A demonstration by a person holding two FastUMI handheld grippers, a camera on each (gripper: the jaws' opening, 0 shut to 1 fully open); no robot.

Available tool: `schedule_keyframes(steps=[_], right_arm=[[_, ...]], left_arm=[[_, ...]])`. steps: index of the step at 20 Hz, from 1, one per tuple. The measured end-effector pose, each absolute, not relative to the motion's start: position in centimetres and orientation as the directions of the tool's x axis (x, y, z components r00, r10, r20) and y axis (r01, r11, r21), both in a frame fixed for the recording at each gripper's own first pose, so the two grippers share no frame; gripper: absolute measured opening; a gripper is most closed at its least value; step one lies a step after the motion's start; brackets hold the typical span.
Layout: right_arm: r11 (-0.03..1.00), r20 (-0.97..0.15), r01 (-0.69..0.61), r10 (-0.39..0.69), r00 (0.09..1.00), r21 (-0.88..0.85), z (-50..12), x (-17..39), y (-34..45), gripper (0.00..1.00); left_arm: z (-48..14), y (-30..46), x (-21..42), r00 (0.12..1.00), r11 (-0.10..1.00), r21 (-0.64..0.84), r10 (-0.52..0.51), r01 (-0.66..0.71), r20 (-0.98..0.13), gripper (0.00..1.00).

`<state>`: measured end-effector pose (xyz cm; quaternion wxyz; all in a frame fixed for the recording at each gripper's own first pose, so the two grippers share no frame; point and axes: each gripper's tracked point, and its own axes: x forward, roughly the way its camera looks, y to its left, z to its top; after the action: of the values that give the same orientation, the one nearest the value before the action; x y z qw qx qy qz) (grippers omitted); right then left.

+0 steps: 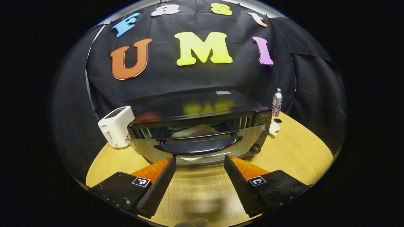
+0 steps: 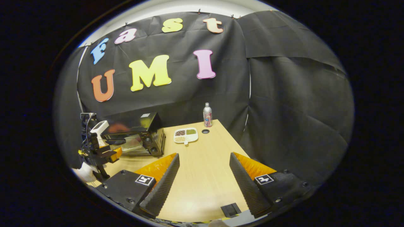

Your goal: Open the electric oven with the left hand, put the food in, and close the electric oven.

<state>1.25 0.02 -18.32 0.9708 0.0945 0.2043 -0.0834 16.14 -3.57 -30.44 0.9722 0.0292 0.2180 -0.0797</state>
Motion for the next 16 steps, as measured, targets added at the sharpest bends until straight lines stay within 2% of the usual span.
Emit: schedule_keyframes(steps=[10, 16], right_arm=[[0.971, -0.386, 0.202, -0.138, 0.912, 0.129, -17.1, 2.1, 0.6, 0.96], [0.976, -0.331, 0.204, -0.167, 0.929, 0.082, -14.7, 1.9, 0.4, 0.96]], left_arm=[[-29.7, -4.3, 15.8, 0.888, 0.981, -0.004, -0.179, 0.196, -0.423, 0.96], [-28.2, -4.4, 13.7, 0.881, 0.978, -0.014, -0.195, 0.209, -0.43, 0.97]])
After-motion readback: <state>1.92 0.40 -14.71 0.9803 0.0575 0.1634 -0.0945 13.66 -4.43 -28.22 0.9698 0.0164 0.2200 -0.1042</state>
